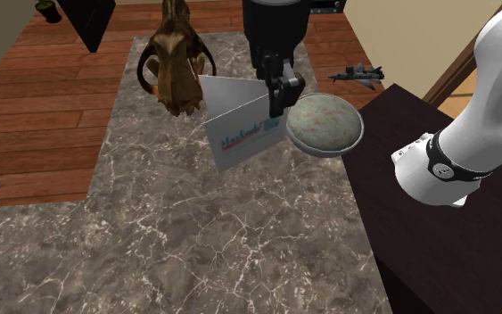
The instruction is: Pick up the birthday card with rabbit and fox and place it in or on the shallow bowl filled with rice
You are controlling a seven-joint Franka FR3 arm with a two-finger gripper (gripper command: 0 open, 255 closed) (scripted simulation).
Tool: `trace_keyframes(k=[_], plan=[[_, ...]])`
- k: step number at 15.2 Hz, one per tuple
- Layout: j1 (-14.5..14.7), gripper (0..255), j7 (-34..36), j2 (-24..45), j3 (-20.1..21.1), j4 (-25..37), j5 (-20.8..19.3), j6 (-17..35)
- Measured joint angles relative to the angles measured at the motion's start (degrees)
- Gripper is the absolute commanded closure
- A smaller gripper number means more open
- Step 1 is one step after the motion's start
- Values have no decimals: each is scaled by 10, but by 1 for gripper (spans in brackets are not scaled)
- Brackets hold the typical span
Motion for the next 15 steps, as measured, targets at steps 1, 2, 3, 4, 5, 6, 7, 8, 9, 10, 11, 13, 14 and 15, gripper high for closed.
trace_keyframes(k=[1,2,3,4,5,6,7,8,9,10,11,13,14,15], plan=[[-1,255,-1,-4,1,4,-1,-8],[-1,255,0,-7,2,9,0,-16],[-1,255,1,-11,5,14,0,-25],[-2,255,0,-15,6,18,-1,-33],[-1,255,2,-19,8,23,0,-42],[-1,255,1,-20,9,32,1,-52],[-1,255,2,-22,11,38,1,-60],[0,255,1,-22,11,43,2,-65],[0,255,2,-24,13,50,3,-74],[0,255,2,-27,15,57,4,-83],[0,255,1,-29,16,63,3,-91],[-3,255,1,-41,18,63,1,-103],[-8,255,2,-60,21,53,-4,-112],[-14,255,2,-81,23,41,-10,-121]])
